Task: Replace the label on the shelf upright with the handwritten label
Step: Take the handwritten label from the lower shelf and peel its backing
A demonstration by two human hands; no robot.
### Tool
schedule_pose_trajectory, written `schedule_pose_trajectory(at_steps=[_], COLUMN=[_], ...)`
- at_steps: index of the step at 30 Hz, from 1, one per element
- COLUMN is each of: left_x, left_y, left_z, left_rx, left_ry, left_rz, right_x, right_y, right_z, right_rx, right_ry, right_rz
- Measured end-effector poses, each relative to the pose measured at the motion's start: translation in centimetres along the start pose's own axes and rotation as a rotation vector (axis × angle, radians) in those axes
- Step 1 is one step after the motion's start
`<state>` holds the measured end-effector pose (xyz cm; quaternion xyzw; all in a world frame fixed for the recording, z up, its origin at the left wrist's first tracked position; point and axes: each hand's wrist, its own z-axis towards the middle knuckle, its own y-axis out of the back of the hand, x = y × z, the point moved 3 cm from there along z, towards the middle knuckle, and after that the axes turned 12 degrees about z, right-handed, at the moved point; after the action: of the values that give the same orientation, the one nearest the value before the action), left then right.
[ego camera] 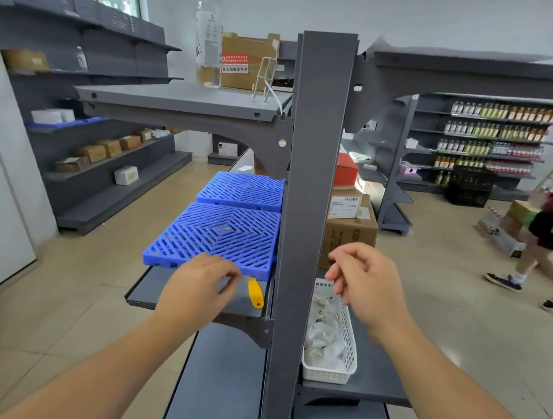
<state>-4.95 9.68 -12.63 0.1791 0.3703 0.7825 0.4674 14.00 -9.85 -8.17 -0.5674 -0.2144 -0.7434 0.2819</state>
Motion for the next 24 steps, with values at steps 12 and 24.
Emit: schedule_pose_trajectory(at_steps=[12, 24], left_x=[-6.7, -6.6], left_y=[10.2, 12.4], left_z=[1.3, 2.6], left_rx=[-0.559, -0.322], left_ry=[-0.393, 0.040], left_rz=[-0.085, -0.526], right_x=[5.0, 8.2], right_y=[-5.5, -4.8], right_z=[-3.5, -3.7], right_rx=[0.186, 0.132], right_ry=[-0.191, 0.098], right_rz=[0.218, 0.100])
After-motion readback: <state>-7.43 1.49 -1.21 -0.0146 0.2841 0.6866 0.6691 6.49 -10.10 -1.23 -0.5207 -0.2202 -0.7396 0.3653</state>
